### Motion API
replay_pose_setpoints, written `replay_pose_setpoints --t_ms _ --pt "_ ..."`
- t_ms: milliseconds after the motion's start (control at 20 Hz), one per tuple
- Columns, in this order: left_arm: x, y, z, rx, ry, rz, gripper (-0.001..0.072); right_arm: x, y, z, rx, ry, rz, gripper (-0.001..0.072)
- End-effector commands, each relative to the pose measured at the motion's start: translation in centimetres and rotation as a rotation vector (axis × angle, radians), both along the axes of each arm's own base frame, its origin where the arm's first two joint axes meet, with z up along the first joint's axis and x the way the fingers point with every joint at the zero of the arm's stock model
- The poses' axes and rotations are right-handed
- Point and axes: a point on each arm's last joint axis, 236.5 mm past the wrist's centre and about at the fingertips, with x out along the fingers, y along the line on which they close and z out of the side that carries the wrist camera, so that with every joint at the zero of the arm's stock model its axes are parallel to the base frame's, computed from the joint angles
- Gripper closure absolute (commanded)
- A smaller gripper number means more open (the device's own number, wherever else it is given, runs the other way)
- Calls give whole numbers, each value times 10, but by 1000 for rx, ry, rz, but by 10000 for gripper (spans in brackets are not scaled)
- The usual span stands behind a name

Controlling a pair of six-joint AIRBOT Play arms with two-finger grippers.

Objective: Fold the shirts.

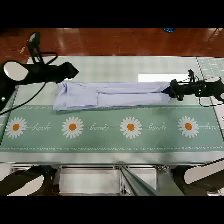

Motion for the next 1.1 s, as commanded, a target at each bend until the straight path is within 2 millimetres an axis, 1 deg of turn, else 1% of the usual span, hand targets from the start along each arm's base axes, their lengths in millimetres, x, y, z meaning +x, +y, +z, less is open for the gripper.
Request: replay_pose_setpoints --t_ms 0,100,200,300,350,400,500,650,750,800,900,950,1000,1050 --pt "1 -29 -15 -5 6 -41 675 -9 9 45 -22 -62 120 691" --pt "-3 -45 -25 -26 35 -63 682 -35 -13 74 -168 -69 154 691" --pt "-12 -72 -41 -62 88 -97 681 -65 -21 106 -288 -113 163 691" --pt "-23 -108 -66 -75 148 -153 682 -95 -10 142 -322 -195 151 691" --pt "-30 -129 -79 -66 176 -198 682 -110 -4 159 -336 -240 132 691" --pt "-37 -151 -89 -59 197 -242 682 -124 1 174 -349 -278 114 691" --pt "-55 -202 -107 -40 237 -353 682 -151 11 199 -362 -339 70 691" --pt "-95 -283 -128 -24 304 -534 682 -181 27 222 -350 -401 44 691" --pt "-132 -332 -138 -52 372 -642 682 -192 33 229 -347 -416 54 691" --pt "-150 -353 -141 -70 400 -688 682 -195 34 231 -346 -419 57 691" --pt "-181 -385 -145 -94 430 -764 682 -197 40 232 -323 -415 69 691" --pt "-195 -395 -148 -94 445 -803 682 -197 41 232 -318 -416 69 691" --pt "-206 -400 -151 -86 463 -836 682 -198 40 232 -319 -414 71 691" --pt "-210 -402 -150 -83 469 -852 682 -198 40 232 -320 -414 70 691"
